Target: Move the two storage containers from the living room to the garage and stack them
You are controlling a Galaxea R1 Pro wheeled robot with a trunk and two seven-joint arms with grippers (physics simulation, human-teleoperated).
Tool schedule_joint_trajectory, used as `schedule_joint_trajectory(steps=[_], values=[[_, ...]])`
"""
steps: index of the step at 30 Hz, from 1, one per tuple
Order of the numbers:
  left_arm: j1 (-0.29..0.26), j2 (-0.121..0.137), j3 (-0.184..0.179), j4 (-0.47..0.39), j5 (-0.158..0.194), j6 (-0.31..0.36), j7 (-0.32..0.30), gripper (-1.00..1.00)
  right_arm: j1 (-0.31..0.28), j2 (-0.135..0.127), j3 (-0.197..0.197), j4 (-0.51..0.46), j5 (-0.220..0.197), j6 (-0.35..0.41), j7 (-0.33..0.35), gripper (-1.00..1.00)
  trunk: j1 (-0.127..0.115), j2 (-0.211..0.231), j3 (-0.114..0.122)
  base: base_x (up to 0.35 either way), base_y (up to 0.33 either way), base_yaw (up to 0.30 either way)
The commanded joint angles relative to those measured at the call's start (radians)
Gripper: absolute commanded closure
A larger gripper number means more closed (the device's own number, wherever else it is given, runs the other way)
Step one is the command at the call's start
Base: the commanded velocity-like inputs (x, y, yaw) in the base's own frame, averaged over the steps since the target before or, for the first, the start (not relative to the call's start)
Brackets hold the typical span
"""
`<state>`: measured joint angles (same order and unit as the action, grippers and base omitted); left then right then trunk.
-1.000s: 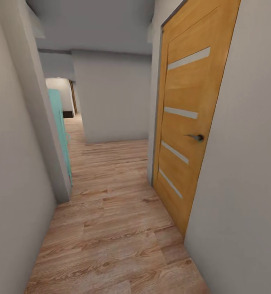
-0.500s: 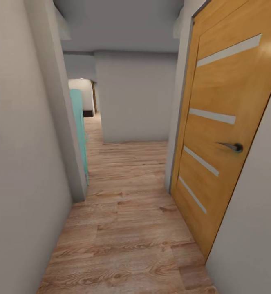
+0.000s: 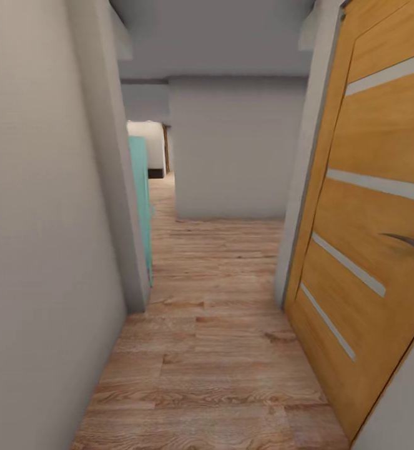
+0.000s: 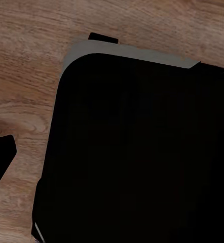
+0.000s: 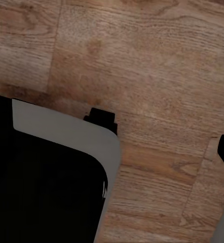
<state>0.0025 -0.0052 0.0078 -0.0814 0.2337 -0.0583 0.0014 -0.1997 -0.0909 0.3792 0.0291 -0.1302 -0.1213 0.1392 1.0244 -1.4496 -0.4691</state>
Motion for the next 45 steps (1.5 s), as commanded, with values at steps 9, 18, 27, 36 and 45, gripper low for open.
schedule_joint_trajectory(steps=[9,18,27,36,45], values=[[0.0,-0.001,0.0,0.001,0.004,-0.001,0.0,-1.0,-0.001,0.002,0.006,0.003,-0.012,-0.004,0.006,-1.0,0.001,0.0,-0.001,0.322,0.0,0.004],[0.0,-0.002,-0.001,0.002,0.003,0.0,0.0,-1.0,-0.001,0.0,0.006,0.004,-0.012,-0.004,0.008,-1.0,0.001,0.0,-0.001,0.322,0.0,0.0],[0.0,-0.001,-0.002,0.002,0.003,0.0,-0.001,-1.0,-0.001,0.0,0.006,0.004,-0.011,-0.005,0.008,-1.0,0.001,0.0,-0.001,0.323,0.0,0.0],[0.0,0.001,0.0,0.002,0.004,0.008,-0.001,-1.0,-0.001,0.011,-0.001,0.005,-0.032,-0.009,0.008,-1.0,0.001,0.0,-0.001,0.323,0.0,0.0],[0.0,-0.002,-0.001,0.003,0.003,0.008,-0.001,-1.0,-0.001,0.008,-0.024,0.005,-0.257,-0.02,-0.009,-1.0,0.001,0.0,-0.001,0.323,0.0,0.0]])
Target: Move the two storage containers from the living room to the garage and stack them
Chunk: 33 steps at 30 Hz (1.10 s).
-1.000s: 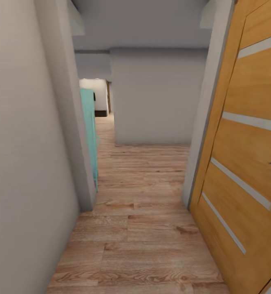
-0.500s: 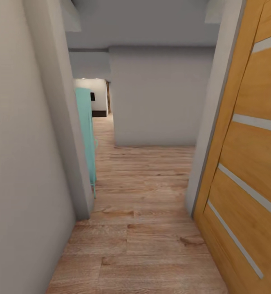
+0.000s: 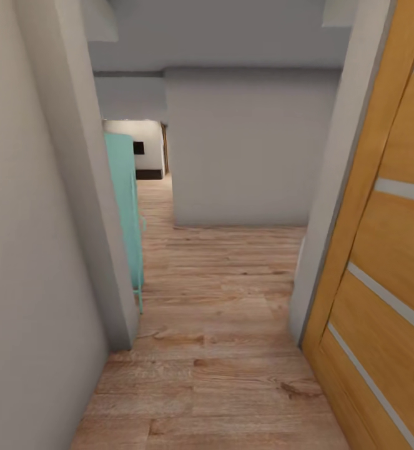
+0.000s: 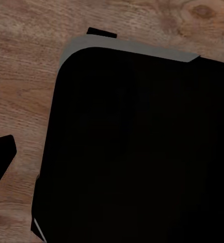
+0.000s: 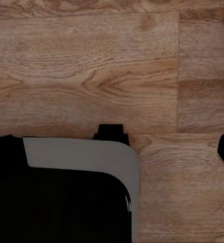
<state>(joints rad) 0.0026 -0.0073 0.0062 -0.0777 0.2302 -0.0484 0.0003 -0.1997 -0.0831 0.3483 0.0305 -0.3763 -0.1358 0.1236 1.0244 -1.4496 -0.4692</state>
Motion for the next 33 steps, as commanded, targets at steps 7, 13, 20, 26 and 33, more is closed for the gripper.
schedule_joint_trajectory(steps=[7,13,20,26,33], values=[[0.0,0.0,0.0,-0.001,0.006,-0.001,0.0,-1.0,0.006,-0.006,0.006,0.004,-0.028,-0.007,0.004,-1.0,0.001,0.0,-0.001,0.323,0.0,0.0],[0.0,0.0,0.0,-0.001,0.006,-0.001,0.001,-1.0,0.053,-0.005,0.011,0.003,-0.027,-0.006,0.002,-1.0,0.001,0.0,-0.001,0.323,0.0,0.0],[0.0,0.0,0.002,-0.002,0.007,-0.009,0.001,-1.0,0.074,-0.002,0.012,0.003,-0.028,-0.051,-0.037,-1.0,0.001,0.0,-0.001,0.323,0.0,0.0],[0.0,0.0,0.002,-0.002,0.007,-0.009,0.001,-1.0,0.077,-0.005,0.012,0.003,-0.027,-0.064,-0.037,-1.0,0.001,0.0,-0.001,0.323,0.0,0.0],[0.0,0.002,0.0,-0.036,0.004,-0.002,0.007,-1.0,0.077,-0.007,0.014,0.003,-0.027,-0.065,-0.038,-1.0,0.001,0.0,-0.001,0.323,0.0,0.0]])
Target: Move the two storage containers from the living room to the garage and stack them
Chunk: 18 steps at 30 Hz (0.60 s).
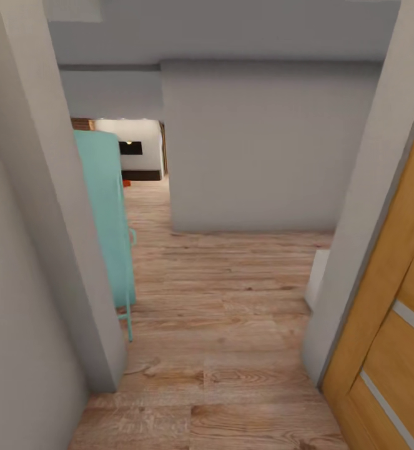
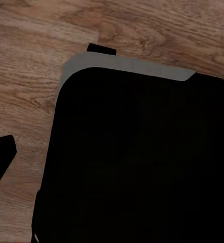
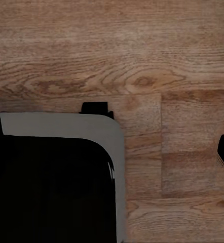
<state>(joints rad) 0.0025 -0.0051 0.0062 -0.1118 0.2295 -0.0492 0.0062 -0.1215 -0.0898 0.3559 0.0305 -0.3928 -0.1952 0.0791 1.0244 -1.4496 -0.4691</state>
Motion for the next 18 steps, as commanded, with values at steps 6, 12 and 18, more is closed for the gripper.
schedule_joint_trajectory(steps=[6,12,18], values=[[0.0,0.003,0.0,-0.097,0.003,0.026,0.006,-1.0,-0.001,0.001,0.006,0.003,-0.011,-0.006,0.007,-1.0,0.001,0.0,-0.001,0.323,0.0,0.0],[0.0,0.001,0.0,-0.119,0.004,0.038,0.006,-1.0,-0.001,0.002,0.006,0.003,-0.011,-0.005,0.007,-1.0,0.001,0.0,-0.001,0.323,0.0,0.0],[0.0,0.002,0.0,-0.12,0.004,0.04,0.005,-1.0,-0.001,0.001,0.006,0.003,-0.011,-0.004,0.008,-1.0,0.001,0.0,-0.001,0.323,0.0,0.0]])
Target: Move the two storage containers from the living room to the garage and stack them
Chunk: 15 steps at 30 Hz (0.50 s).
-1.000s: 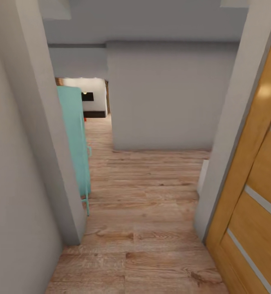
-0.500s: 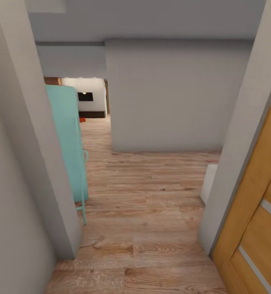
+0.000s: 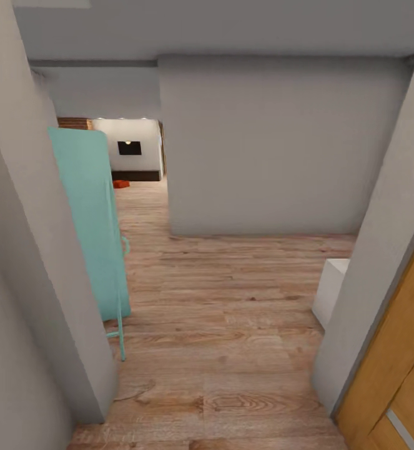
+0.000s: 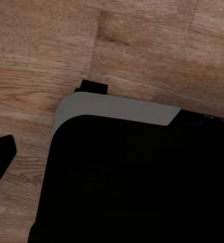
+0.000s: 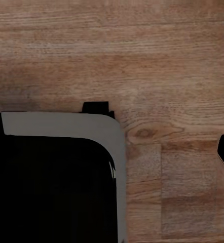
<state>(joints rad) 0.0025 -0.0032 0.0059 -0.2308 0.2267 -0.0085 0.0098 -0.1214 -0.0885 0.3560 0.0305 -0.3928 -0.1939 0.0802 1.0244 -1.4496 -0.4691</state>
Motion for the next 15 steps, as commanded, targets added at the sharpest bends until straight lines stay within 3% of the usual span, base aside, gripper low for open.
schedule_joint_trajectory(steps=[1,15], values=[[0.0,0.0,0.0,-0.001,0.006,-0.001,0.001,-1.0,-0.001,0.0,0.006,0.003,-0.011,-0.006,0.007,-1.0,0.001,0.0,-0.001,0.323,0.0,0.0],[0.0,0.0,0.0,0.002,0.004,-0.001,0.001,-1.0,-0.001,0.0,0.006,0.003,-0.011,-0.007,0.006,-1.0,0.001,0.0,-0.001,0.323,0.0,0.0]])
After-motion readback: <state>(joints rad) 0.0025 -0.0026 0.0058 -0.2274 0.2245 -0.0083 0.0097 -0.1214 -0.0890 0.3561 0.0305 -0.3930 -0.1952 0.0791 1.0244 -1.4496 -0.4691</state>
